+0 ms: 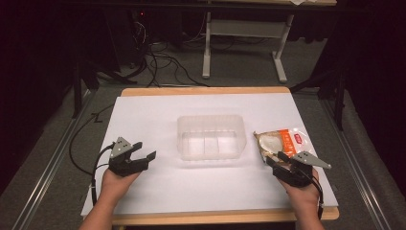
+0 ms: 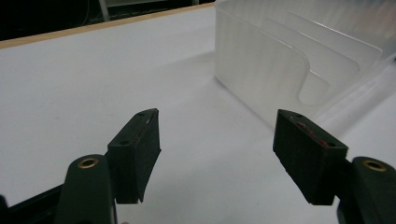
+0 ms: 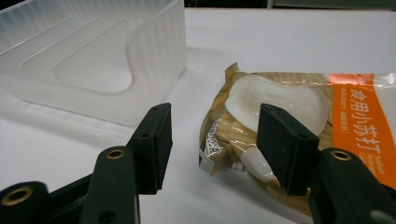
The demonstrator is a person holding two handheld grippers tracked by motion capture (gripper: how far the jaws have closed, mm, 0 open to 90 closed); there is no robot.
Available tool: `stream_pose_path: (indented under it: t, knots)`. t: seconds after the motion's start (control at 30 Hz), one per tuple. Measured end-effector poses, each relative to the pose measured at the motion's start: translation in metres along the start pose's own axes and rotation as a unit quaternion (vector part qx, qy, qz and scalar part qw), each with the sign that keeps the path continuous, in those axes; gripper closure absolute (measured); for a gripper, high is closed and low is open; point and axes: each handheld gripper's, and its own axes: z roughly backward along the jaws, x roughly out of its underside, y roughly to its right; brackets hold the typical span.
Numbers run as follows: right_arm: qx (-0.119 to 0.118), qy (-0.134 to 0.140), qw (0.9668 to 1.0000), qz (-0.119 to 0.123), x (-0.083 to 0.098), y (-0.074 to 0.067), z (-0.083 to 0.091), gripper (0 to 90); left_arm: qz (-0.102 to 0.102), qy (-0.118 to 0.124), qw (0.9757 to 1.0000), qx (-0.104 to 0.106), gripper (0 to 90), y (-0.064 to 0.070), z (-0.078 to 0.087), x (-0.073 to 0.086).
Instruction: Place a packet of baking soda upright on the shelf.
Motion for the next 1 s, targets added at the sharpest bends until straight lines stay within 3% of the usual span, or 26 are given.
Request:
stream_pose_path:
  t: [0.2,0.43,0.67,0.83,0.97,1.0]
  knots:
    - [-0.004,0.017,0.9998,-0.008,-0.001,0.006,0.003,45.9,0.006,-0.014,0.9999,-0.001,33.9,-0.001,-0.005,0.000]
    - [0.005,0.012,0.9999,-0.008,-0.005,0.012,0.002,43.7,0.001,-0.021,0.9998,-0.003,33.4,0.001,-0.006,0.001]
    - [0.029,0.014,0.9994,-0.016,-0.011,0.025,0.003,39.6,-0.009,-0.022,0.9997,-0.011,33.0,0.002,-0.008,0.002]
    - [0.054,0.013,0.9983,-0.018,-0.015,0.035,0.005,35.7,0.003,-0.020,0.9997,-0.011,32.4,0.001,-0.005,0.003]
    - [0.066,0.026,0.9970,-0.029,-0.018,0.043,0.010,33.5,0.001,-0.020,0.9998,-0.010,32.5,0.001,-0.003,0.004]
    - [0.080,0.033,0.9955,-0.039,-0.020,0.051,0.014,32.3,0.001,-0.016,0.9998,-0.010,32.5,0.001,-0.002,0.004]
